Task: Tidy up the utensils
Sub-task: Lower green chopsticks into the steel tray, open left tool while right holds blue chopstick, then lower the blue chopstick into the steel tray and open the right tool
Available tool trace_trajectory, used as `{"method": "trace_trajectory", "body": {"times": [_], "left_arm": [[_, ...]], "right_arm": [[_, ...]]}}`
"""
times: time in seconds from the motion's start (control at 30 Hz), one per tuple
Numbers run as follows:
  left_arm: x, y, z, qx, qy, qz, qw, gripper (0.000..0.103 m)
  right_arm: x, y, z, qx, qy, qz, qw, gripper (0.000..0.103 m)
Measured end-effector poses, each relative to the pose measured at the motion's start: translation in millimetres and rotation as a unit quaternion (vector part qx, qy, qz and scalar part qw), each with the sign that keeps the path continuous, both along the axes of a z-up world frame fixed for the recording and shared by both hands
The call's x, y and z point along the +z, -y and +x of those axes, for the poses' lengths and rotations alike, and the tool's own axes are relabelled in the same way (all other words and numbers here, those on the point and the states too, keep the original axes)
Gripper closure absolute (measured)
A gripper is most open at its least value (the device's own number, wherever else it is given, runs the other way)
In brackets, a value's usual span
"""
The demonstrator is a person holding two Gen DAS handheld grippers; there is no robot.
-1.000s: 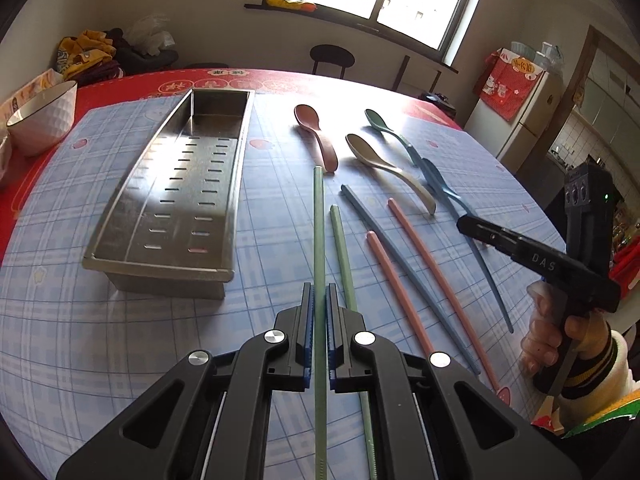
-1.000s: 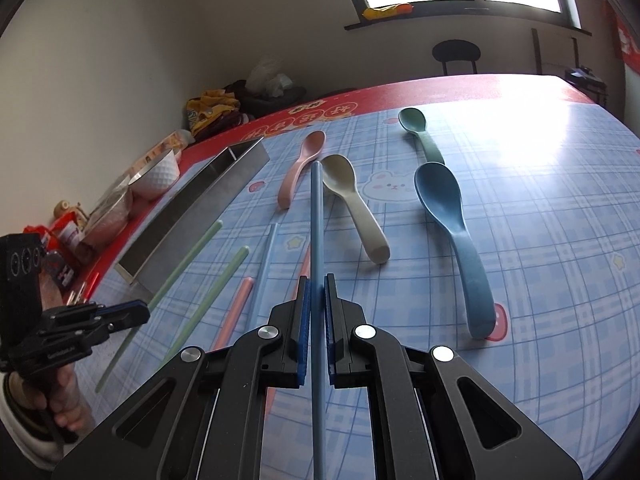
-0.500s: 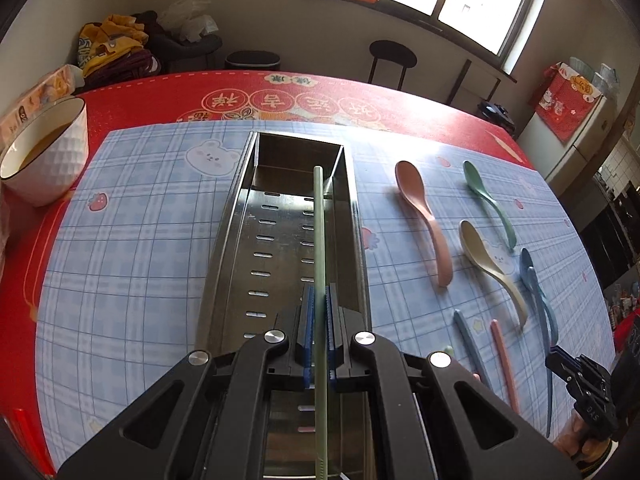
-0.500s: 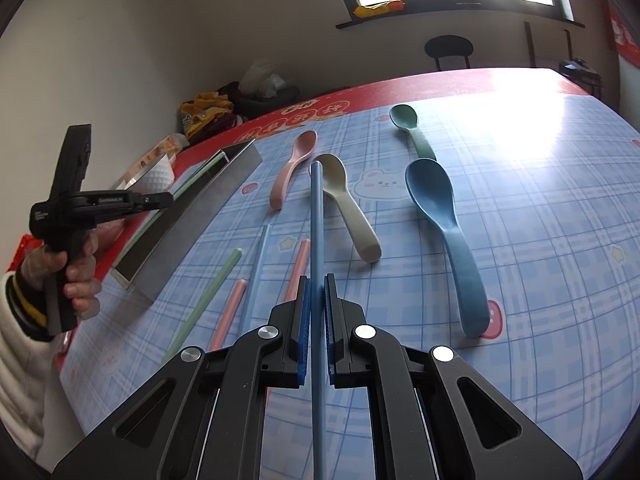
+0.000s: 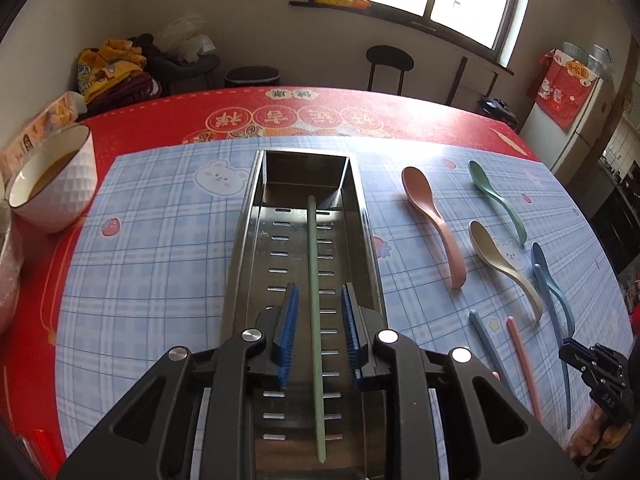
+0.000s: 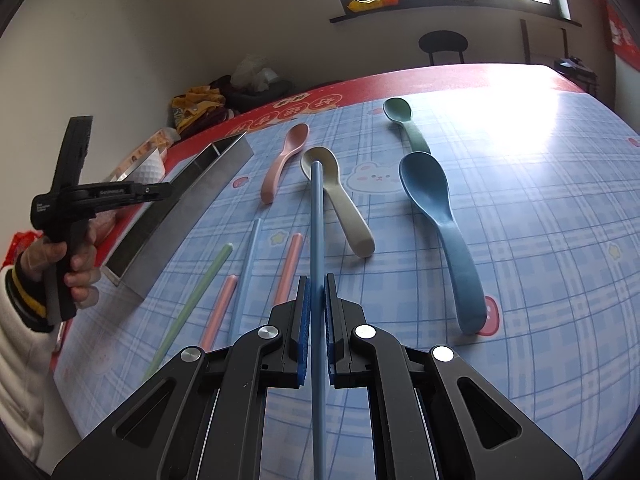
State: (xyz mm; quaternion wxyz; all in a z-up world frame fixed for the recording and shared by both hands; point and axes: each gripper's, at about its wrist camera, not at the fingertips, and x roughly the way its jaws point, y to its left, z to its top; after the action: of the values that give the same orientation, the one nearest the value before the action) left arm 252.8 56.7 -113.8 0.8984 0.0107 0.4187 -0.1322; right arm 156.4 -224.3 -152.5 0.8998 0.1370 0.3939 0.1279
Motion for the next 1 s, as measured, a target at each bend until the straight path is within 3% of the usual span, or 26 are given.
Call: {"method": "trace_trajectory", "body": {"times": [0.07,0.13,0.27,0.4,0.53,0.7,1.0], "left_arm": [[6.4,-2.3,-23.4,-0.003,0.040,0.013,0.9991,0.072],[7.2,-5.8,-47.7,-0.001,0.075,0.027,0.9968,0.054],[-2.0,-15.2,-79.3,0.015,0.123,0.059,0.9906,0.039],[-6.1,-34.7,-85.0,0.037,0.152,0.037,0.9870,0.016],[-11.1,-52.4,-76.9,0.059,0.144,0.007,0.9878,0.008],[-10.4,-70.3,-77.6,0.072,0.142,-0.040,0.9864,0.006],[-9.8,-70.8,-82.1,0.084,0.148,-0.036,0.9847,0.006]], "right_arm": [[0.2,-1.3,1.9,0.000,-0.005,-0.006,1.000,0.096],[0.0,-2.9,4.6,0.001,-0.014,-0.013,1.000,0.096],[2.8,0.8,13.3,-0.006,-0.041,0.001,0.999,0.096],[18.0,-2.6,26.0,-0.009,-0.047,0.020,0.999,0.096],[31.7,-21.2,49.8,-0.007,-0.061,0.040,0.997,0.096],[46.1,-70.7,89.5,0.012,-0.091,0.057,0.994,0.096],[44.8,-160.1,165.3,0.001,-0.167,0.095,0.981,0.096]]}}
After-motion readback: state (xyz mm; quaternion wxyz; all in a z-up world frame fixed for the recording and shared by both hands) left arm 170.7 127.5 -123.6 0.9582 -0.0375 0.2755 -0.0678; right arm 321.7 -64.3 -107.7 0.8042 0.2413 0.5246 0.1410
